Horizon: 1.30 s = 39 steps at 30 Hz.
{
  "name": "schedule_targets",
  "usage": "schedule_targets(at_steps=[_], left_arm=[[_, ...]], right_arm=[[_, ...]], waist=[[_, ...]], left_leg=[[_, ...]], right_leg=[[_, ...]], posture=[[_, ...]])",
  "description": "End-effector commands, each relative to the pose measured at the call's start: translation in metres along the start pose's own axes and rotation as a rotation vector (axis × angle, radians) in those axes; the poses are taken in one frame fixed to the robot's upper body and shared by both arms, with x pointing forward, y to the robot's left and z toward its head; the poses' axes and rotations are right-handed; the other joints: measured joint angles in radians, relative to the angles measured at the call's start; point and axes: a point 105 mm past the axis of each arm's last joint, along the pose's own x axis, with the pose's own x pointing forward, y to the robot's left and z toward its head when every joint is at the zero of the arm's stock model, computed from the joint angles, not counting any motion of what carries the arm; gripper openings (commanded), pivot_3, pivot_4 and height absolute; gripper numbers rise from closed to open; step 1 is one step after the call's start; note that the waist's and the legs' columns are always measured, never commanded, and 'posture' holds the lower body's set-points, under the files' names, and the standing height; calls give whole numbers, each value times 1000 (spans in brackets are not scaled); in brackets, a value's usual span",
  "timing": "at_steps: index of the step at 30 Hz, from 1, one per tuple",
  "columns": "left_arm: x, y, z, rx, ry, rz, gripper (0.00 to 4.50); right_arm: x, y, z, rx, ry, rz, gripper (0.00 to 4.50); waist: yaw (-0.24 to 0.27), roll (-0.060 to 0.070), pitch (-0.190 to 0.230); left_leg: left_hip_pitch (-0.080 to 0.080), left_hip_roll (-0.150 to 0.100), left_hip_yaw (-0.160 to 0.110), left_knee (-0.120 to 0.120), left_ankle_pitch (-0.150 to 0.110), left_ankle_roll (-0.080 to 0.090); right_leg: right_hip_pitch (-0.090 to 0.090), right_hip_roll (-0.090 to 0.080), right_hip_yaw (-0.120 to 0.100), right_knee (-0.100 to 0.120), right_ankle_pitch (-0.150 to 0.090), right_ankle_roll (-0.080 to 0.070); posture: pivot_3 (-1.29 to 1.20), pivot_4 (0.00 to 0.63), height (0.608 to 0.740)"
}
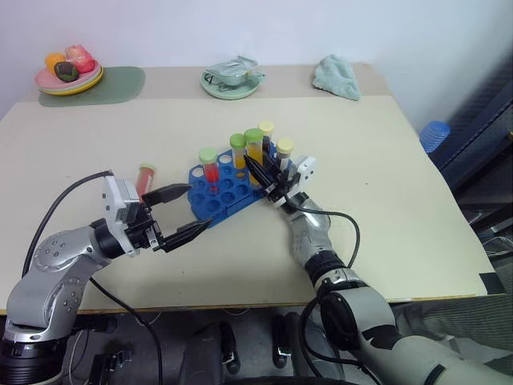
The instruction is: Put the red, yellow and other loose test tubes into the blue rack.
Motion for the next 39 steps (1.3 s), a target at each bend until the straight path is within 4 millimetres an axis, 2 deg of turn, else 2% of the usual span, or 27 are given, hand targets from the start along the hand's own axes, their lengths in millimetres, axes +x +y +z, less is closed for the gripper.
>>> schedule_targets(at_steps=[1,6,10,13,18,23,27,29,30,34,35,39], left_arm=[[-2,-3,8,21,-25,-3,4500],[3,-4,4,8,-38,-9,4500],[9,-4,4,2,-51,-18,4500],[12,-4,2,-4,-57,-25,4500],[17,-5,-2,-19,-68,-37,4500],[21,-6,-3,-20,-77,-45,4500],[22,-6,-3,-19,-80,-48,4500],[22,-6,-4,-18,-81,-47,4500],[21,-7,-4,-18,-80,-47,4500],[20,-7,-4,-19,-77,-46,4500],[20,-7,-4,-20,-76,-46,4500],[20,-8,-5,-22,-75,-46,4500]], right_arm=[[-3,14,26,-70,-37,154,904],[-33,24,67,-124,24,266,904],[-63,8,85,-144,224,206,904],[-90,-12,87,-179,455,103,904],[-136,-44,79,-76,877,3,904],[-151,-68,70,-77,1069,-58,904],[-154,-71,62,-55,1163,-30,904],[-155,-73,58,-95,1206,-9,1835],[-154,-74,58,-111,1215,2,2162],[-151,-70,67,-108,1240,57,4180],[-150,-70,71,-110,1242,71,4479],[-142,-67,83,-101,1244,97,4479]], waist=[[2,0,0],[4,0,0],[3,0,0],[2,-1,-1],[2,-1,0],[2,-1,0],[6,-1,0],[7,-1,-1],[9,-1,-1],[10,-2,-1],[11,-2,-1],[17,-2,-1]], left_leg=[[0,0,0,0,0,0],[-1,0,0,0,0,0],[0,-1,-1,0,0,0],[0,-1,-1,0,-1,0],[-1,-1,-1,0,-2,3],[-1,-1,-1,1,-3,6],[-2,-1,-1,1,-1,4],[-2,-1,-1,1,-1,4],[-2,-1,-1,1,-1,4],[-2,-1,-1,1,-1,4],[-2,-1,-1,1,-2,4],[-2,-1,-1,1,-2,4]], right_leg=[[0,0,0,0,0,0],[-1,-3,0,0,0,0],[-1,-4,-1,0,-2,-3],[-1,-4,-1,0,-2,-4],[-1,-4,-1,-1,-2,-5],[-1,-3,-1,-1,-2,-5],[-1,-3,-2,-2,-2,-4],[-1,-3,-2,-3,-2,-5],[0,-3,-2,-4,-2,-5],[0,-3,-2,-5,-2,-5],[0,-3,-1,-5,-2,-4],[-1,-3,-2,-5,-2,-5]], posture=[[0,150,740],[0,150,740],[0,150,740],[0,150,740],[0,150,740],[0,150,740],[0,150,740],[0,150,740],[0,150,740],[0,150,740],[0,150,740],[0,150,740]])
